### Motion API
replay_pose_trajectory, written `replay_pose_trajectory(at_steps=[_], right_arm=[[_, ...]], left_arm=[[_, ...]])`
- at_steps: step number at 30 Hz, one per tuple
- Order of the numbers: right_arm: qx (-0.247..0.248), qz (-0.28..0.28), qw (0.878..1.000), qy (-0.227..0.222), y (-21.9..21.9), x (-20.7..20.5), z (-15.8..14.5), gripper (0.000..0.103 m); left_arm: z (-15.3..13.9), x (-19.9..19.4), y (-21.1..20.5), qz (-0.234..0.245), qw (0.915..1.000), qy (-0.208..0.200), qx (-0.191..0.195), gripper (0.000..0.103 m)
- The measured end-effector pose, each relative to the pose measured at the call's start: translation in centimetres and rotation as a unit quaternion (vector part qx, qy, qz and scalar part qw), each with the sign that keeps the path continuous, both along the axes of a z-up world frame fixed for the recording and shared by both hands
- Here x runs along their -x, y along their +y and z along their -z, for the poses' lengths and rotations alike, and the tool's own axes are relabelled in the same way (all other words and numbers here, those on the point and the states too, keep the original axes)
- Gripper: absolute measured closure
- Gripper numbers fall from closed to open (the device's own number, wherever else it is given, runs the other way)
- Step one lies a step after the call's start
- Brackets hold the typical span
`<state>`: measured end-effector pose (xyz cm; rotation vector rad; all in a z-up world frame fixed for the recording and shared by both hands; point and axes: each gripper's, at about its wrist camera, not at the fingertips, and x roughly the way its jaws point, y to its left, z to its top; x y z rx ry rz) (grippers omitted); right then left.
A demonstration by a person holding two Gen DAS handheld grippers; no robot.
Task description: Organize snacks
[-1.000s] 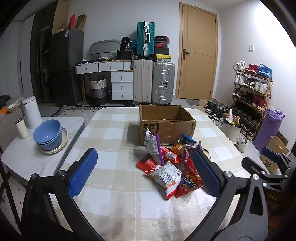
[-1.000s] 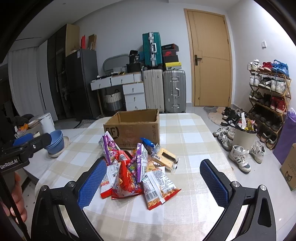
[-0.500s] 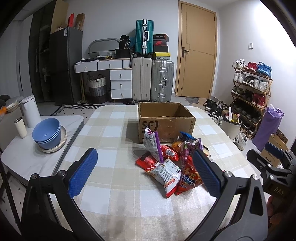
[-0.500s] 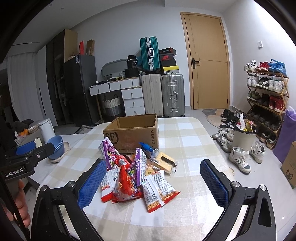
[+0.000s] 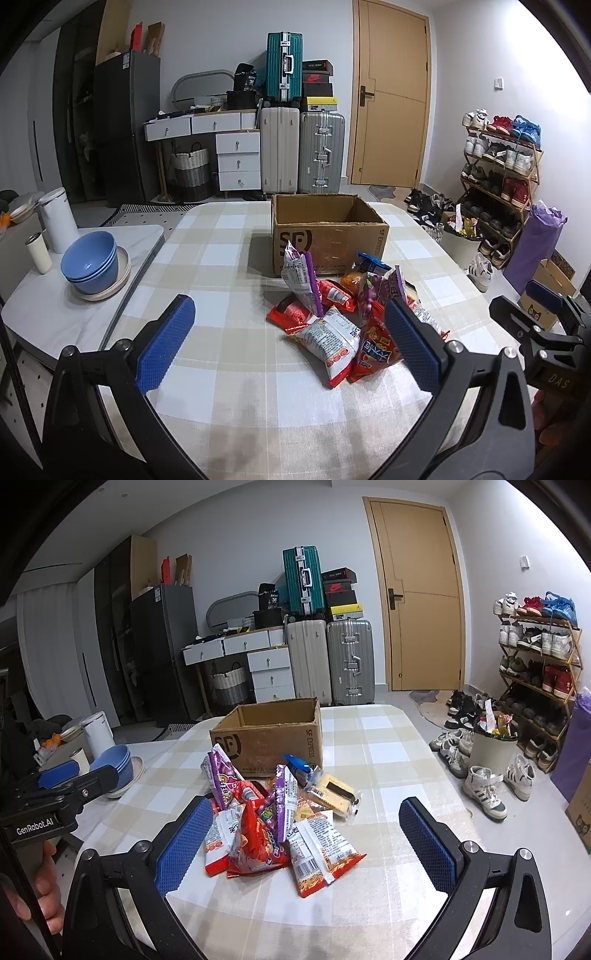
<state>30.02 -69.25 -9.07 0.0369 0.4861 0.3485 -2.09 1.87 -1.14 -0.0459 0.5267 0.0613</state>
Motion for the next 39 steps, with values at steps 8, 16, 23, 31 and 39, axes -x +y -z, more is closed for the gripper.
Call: replay_pose_trajectory(at_steps=[8,16,23,31,39], right_arm=[[-0.002,-0.004,1.000,0.005,0.0,-0.2,0.2,0.000],[-0.002,-0.003,1.000,0.006,0.1,-0.3,0.3,0.000],[0.000,-0.005,1.000,0.007,0.1,-0.3,0.4,0.000],[-0.002,-0.119,0.989,0.089,4.3,-3.3,4.7,0.000],[0.035,-0.144,0.979,0.138,8.0,-7.5,9.6,0.030]], left_arm=[[0.2,-0.2,-0.2,0.003,1.0000,0.003,-0.002,0.001],[0.2,-0.2,-0.3,0.003,1.0000,0.003,-0.002,0.001],[0.3,-0.2,-0.3,0.003,1.0000,0.004,-0.002,0.001],[3.5,-3.2,0.4,-0.004,0.9994,0.033,-0.012,0.001],[8.8,-9.6,2.5,0.008,0.9965,0.083,-0.005,0.001]])
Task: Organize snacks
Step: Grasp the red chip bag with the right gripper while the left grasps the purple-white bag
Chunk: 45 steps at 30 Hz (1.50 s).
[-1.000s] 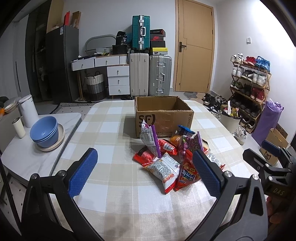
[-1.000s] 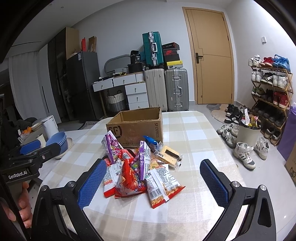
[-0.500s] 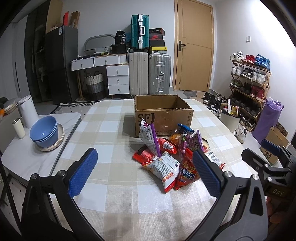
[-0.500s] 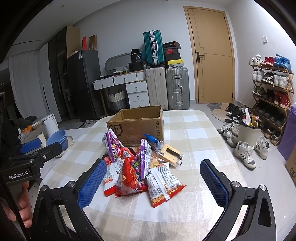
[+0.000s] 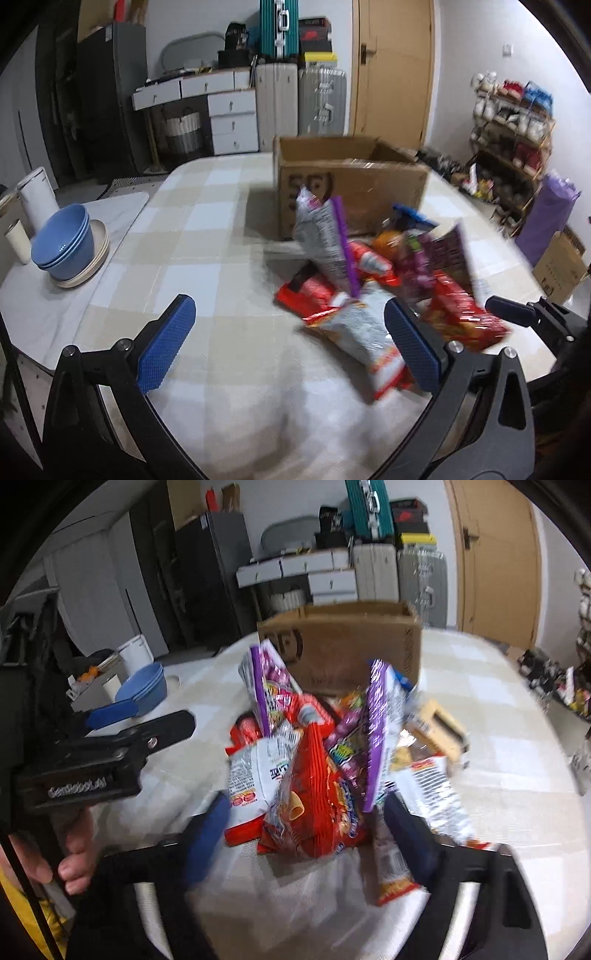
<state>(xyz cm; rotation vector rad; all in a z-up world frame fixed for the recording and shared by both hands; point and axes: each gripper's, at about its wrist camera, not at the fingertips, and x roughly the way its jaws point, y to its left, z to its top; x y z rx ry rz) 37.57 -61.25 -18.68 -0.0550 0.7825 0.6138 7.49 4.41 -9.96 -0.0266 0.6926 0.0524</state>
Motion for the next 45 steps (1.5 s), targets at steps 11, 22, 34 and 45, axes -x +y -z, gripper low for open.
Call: replay_pose_trajectory(at_steps=[11,22,34,45], right_arm=[[-0.043,-0.015,0.997,0.054,-0.5,-2.1,2.9,0.060],[-0.102,-0.020,0.992,0.068,-3.4,-0.6,1.4,0.062],[-0.134,-0.032,0.990,0.041,-5.9,1.5,-1.4,0.062],[-0.143,-0.027,0.989,0.041,-6.8,1.3,-1.9,0.062]], left_arm=[[4.5,-6.8,2.6,0.009,0.9981,0.048,0.038,0.004],[4.0,-10.3,2.4,0.031,0.9975,0.046,0.045,0.004],[3.8,-17.5,0.0,0.025,0.9932,0.099,0.056,0.035],[5.2,-19.6,0.9,0.075,0.9863,0.102,0.106,0.071]])
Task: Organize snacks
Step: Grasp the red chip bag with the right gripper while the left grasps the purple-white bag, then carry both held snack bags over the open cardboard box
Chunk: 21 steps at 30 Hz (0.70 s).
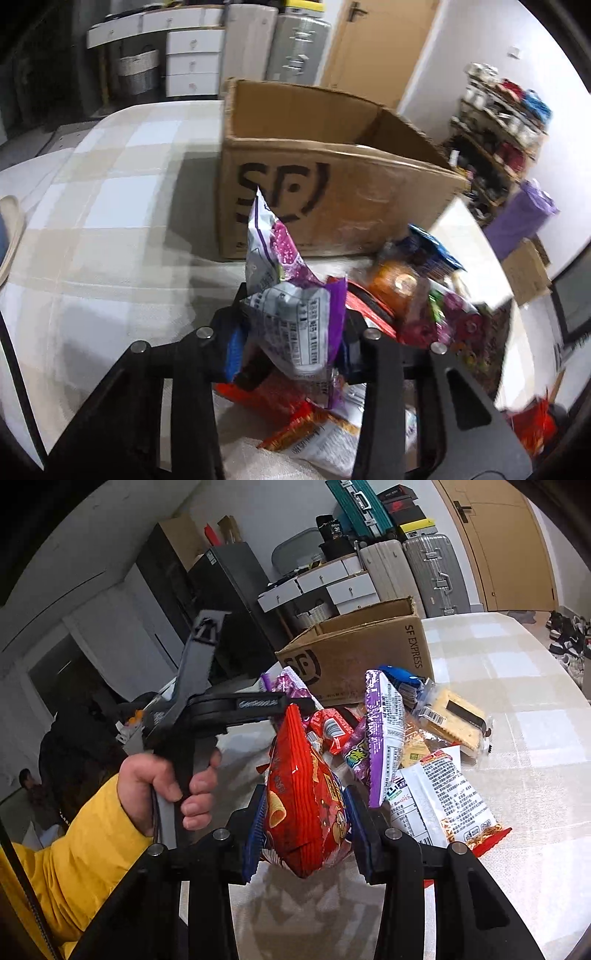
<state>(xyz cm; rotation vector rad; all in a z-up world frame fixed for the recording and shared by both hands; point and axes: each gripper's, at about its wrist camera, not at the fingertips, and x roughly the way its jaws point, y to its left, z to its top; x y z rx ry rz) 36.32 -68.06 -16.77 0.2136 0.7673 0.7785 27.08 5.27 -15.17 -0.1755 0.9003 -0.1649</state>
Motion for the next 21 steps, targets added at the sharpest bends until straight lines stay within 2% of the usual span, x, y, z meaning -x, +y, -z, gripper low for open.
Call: replay_pose_trajectory(at_steps=[2,6,10,14,18,21], right_arm=[[0.001,0.004,1.000,-0.001,-0.1,0.0,-0.1,0.062],[-0.003,0.008,1.000,-0.006,-0.2,0.6,-0.9,0.062],[-0.008,0.006,1.000,-0.011,0.5,1.0,-1.8,0.062],[-0.021,0.007,1.000,-0.009,0.6,1.5,-3.2,0.062],[-0.023,0.015,0.999,-0.033,0.8,2.3,-5.1,0.062],[-0.024,0.018,0.999,-0.043,0.9,2.7,-6.4,0.062]], left_arm=[[-0.2,0.8,0.2,0.002,0.9999,-0.010,-0.012,0.073],[-1.6,1.7,1.0,-0.001,0.9995,-0.030,-0.013,0.073],[-3.1,3.5,1.8,-0.005,0.9991,-0.042,-0.001,0.073],[-5.6,7.1,1.9,-0.001,0.9981,-0.061,0.000,0.073],[-7.2,12.8,2.3,0.014,0.9964,-0.083,0.000,0.073],[-8.3,15.7,2.4,0.020,0.9947,-0.100,-0.012,0.073]])
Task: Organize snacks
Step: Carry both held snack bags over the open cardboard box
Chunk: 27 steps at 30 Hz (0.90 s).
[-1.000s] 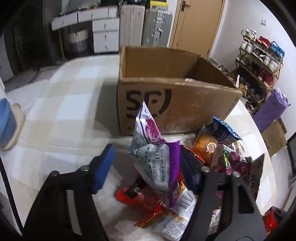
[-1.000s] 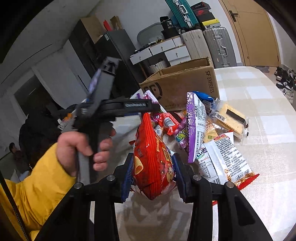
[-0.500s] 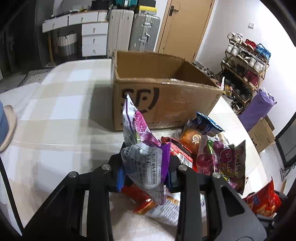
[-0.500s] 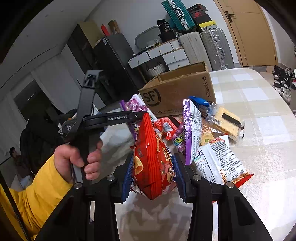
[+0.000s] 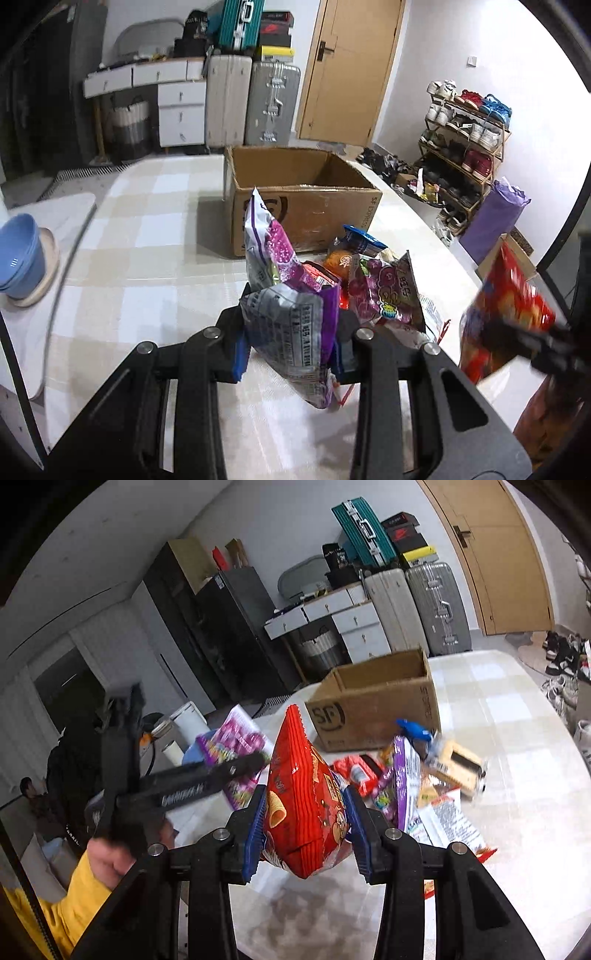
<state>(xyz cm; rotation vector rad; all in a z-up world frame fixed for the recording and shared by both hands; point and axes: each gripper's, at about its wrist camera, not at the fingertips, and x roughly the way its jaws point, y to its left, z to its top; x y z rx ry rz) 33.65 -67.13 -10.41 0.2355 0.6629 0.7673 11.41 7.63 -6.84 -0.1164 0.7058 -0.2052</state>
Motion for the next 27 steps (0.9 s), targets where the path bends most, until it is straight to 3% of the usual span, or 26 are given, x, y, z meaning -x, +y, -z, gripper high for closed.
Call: replay_pose_trajectory(at_steps=[8,16,21,27], right_arm=[[-0.012,0.000,1.000,-0.016,0.1,1.0,-2.7,0.062],[-0.013,-0.004,1.000,-0.002,0.6,0.7,-1.7,0.062],[-0.016,-0.003,1.000,0.013,0.4,-0.6,-0.3,0.062],[-0.021,-0.002,1.000,0.022,0.0,-1.9,1.2,0.062]], left_arm=[[-3.0,5.7,0.9,0.001,0.9996,-0.026,0.007,0.073],[-2.8,9.5,-0.5,0.031,0.9995,-0.003,-0.001,0.073],[-1.8,10.2,-1.1,0.037,0.9992,0.010,-0.003,0.073],[-0.8,8.4,-1.7,0.035,0.9991,0.021,-0.007,0.073]])
